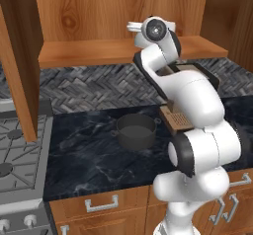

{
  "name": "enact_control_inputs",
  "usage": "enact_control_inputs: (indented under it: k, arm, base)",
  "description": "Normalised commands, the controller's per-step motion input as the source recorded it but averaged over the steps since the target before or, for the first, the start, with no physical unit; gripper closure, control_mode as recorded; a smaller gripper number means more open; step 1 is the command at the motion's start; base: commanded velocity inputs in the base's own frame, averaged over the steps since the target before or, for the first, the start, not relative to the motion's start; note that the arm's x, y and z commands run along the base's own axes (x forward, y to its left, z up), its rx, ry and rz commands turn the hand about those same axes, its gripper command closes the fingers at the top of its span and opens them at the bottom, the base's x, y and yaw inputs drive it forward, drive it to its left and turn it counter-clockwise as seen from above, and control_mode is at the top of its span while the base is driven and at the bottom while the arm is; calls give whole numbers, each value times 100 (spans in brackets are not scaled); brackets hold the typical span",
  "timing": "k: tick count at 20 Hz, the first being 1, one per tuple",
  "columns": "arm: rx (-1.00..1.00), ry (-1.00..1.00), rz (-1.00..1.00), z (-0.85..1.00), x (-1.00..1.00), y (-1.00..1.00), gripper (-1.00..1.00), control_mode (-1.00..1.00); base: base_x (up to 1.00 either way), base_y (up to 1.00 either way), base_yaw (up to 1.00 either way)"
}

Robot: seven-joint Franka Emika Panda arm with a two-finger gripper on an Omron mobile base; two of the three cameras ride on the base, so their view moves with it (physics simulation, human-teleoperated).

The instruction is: Pick the kettle from the cabinet and place it on a stove burner. Then pick the pot from the counter and place it on another stove burner. Finally, turn both burners on.

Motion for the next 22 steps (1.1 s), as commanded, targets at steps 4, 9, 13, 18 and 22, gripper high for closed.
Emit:
enact_control_inputs:
  k: [4, 9, 13, 18, 22]
  arm:
    - [0, 0, 0, 0, 24, 0, -100, -100]
    - [0, 0, 0, 0, 24, -2, -100, -100]
    - [0, 0, 0, 0, 29, -5, -100, -100]
    - [0, 0, 0, 0, 25, -6, -100, -100]
    - [0, 0, 0, 0, 24, -5, -100, -100]
  base:
    - [0, 0, 0]
    - [0, 0, 0]
    - [0, 0, 0]
    - [0, 0, 0]
    - [0, 0, 0]
